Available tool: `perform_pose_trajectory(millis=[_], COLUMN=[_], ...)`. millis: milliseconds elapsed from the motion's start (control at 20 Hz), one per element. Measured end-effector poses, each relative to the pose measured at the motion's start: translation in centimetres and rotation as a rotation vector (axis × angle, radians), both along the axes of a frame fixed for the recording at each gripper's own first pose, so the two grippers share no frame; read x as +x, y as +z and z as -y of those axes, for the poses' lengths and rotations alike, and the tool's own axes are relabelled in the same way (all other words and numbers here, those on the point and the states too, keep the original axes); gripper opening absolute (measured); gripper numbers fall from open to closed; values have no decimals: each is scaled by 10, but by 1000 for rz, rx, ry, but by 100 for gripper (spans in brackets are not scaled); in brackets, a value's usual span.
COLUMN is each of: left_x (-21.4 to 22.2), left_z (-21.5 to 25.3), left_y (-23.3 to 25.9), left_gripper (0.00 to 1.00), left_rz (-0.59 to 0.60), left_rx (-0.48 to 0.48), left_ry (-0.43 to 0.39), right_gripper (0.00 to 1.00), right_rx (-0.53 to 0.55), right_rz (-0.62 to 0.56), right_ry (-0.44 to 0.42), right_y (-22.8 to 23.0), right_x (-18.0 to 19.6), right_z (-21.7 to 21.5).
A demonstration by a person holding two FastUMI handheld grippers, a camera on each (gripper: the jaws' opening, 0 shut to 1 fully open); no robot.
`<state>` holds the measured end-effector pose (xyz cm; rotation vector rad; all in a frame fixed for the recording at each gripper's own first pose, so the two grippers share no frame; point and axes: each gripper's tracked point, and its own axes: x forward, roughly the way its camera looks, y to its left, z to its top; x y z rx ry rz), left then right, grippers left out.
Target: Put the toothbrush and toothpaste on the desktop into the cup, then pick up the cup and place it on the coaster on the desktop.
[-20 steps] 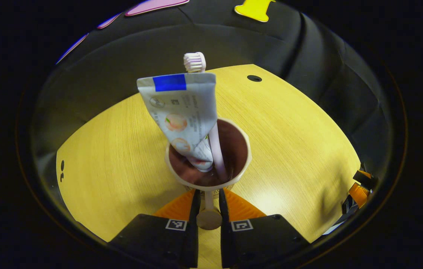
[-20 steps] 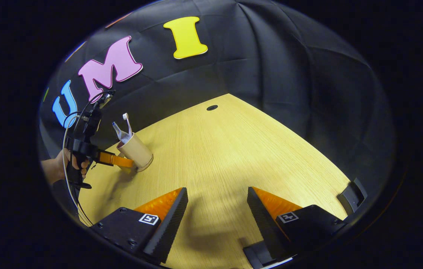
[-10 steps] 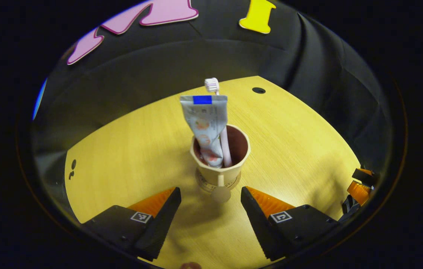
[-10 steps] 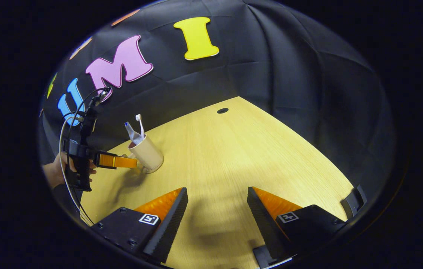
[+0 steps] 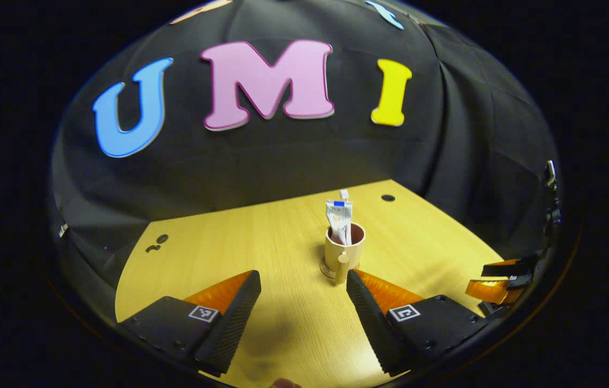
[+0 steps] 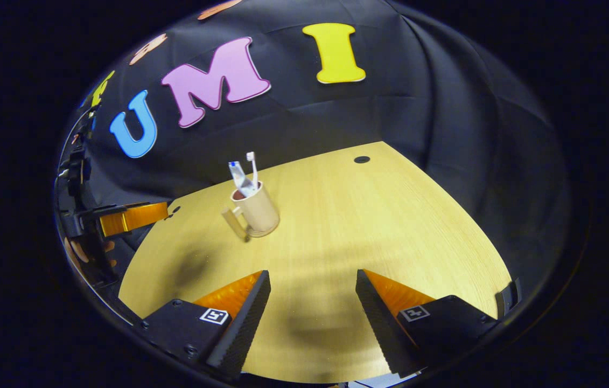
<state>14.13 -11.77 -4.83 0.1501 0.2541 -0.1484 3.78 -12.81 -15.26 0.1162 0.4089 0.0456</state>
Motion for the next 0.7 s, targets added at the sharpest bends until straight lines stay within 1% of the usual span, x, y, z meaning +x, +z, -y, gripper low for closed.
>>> perform_pose_trajectory(millis=[150,350,450,550,700], left_x=[-58,-119,-144,-166,-184], left_z=[-24,-61,-83,-108,-124], left_y=[27,42,45,52,55], left_gripper=[99,99,99,99,98], left_rz=[99,201,242,296,333], left_rx=[-63,-138,-166,-181,-209], left_ry=[43,98,131,189,217], right_gripper=[98,98,98,98,98], right_rx=[-2,20,28,23,24], right_rz=[10,32,54,89,129], right_ry=[33,44,38,22,-13], right_y=[14,30,37,46,55], right_x=[-22,-50,-62,-77,-96], right_z=[-27,-56,-64,-67,-69])
